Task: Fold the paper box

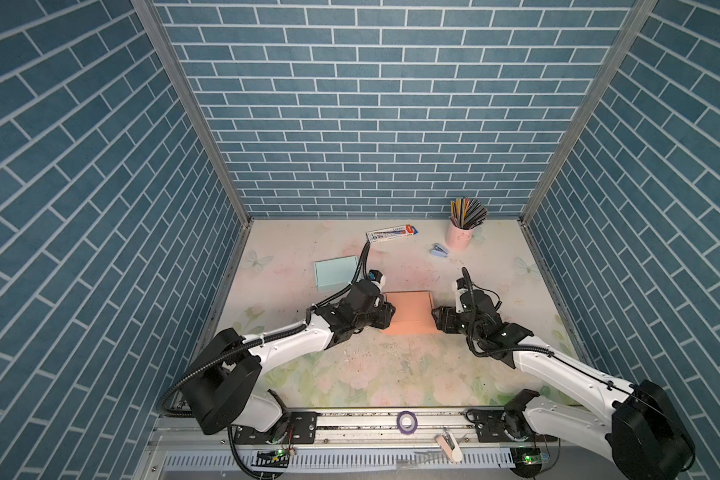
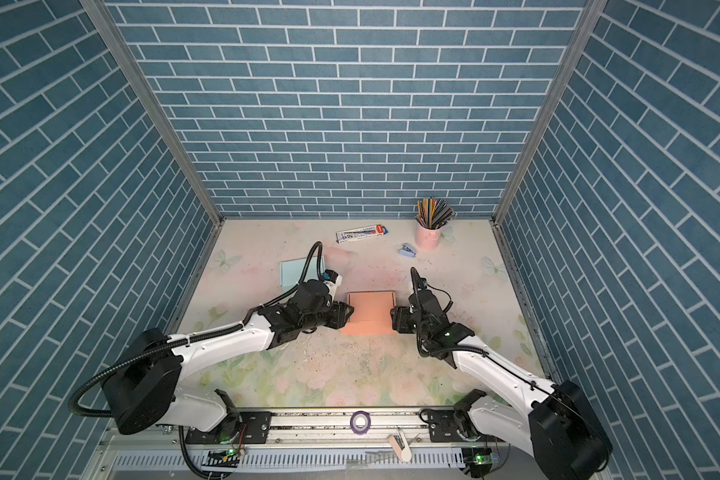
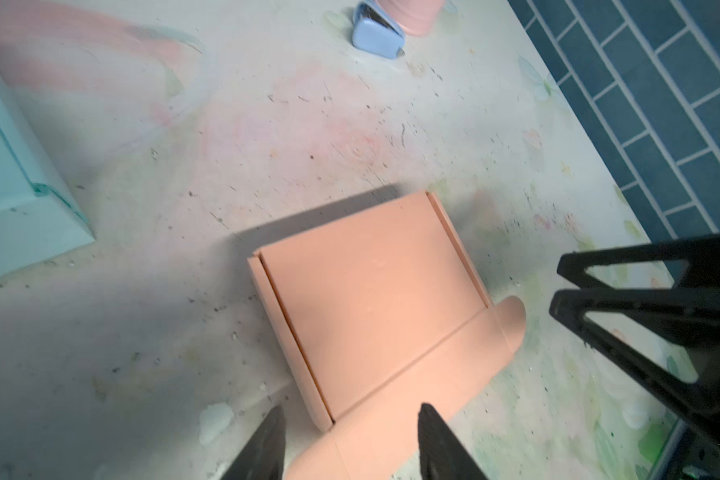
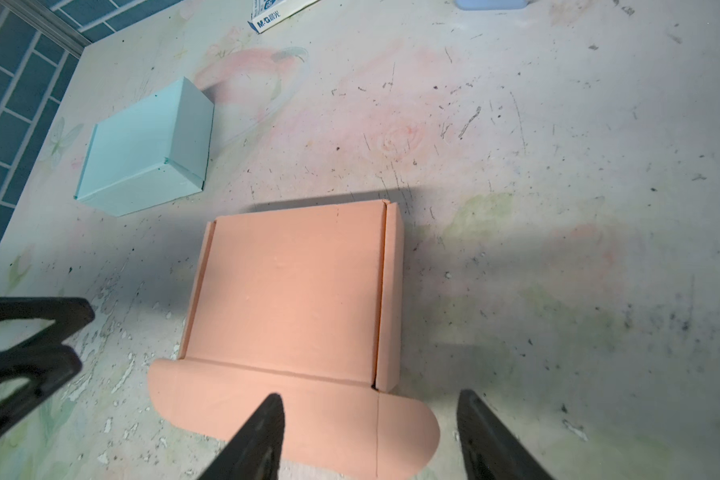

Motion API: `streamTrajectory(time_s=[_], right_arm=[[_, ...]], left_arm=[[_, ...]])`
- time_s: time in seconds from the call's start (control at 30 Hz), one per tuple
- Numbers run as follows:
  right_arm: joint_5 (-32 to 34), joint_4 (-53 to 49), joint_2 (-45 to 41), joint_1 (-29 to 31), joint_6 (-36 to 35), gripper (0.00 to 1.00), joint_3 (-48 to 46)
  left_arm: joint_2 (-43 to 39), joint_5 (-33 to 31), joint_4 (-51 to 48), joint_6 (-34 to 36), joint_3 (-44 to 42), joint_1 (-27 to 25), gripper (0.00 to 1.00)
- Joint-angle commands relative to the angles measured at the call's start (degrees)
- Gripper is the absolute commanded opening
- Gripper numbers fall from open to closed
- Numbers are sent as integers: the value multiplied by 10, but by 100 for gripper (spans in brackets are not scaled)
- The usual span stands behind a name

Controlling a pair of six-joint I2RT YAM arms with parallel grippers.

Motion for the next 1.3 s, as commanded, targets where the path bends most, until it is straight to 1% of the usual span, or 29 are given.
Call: streamTrajectory(time_s=[0.0, 0.13, 0.27, 0.57, 0.8, 1.07, 1.1, 1.27], right_arm=[[-31, -57, -15, 0, -7, 67, 15], [-59, -65, -6, 3, -2, 67, 14], [-83, -49, 18, 8, 1, 67, 12], [-90, -17, 74, 14, 0, 67, 20], [-86, -8, 87, 13, 0, 67, 16], [-109, 28, 115, 15, 13, 68, 18], [-113, 32, 119, 14, 16, 68, 18], [-124, 48, 126, 19, 26, 67, 16]], left_arm=[[-7, -6, -40, -16, -9, -20, 53], [-4, 4, -31, -30, -20, -23, 53], [-1, 12, -26, -35, -23, -23, 55], [23, 37, 10, -55, -36, -25, 57], [43, 44, 28, -64, -43, -25, 57], [52, 54, 63, -80, -50, -25, 57], [54, 57, 70, -82, -63, -25, 57], [67, 67, 99, -94, -73, -25, 57]])
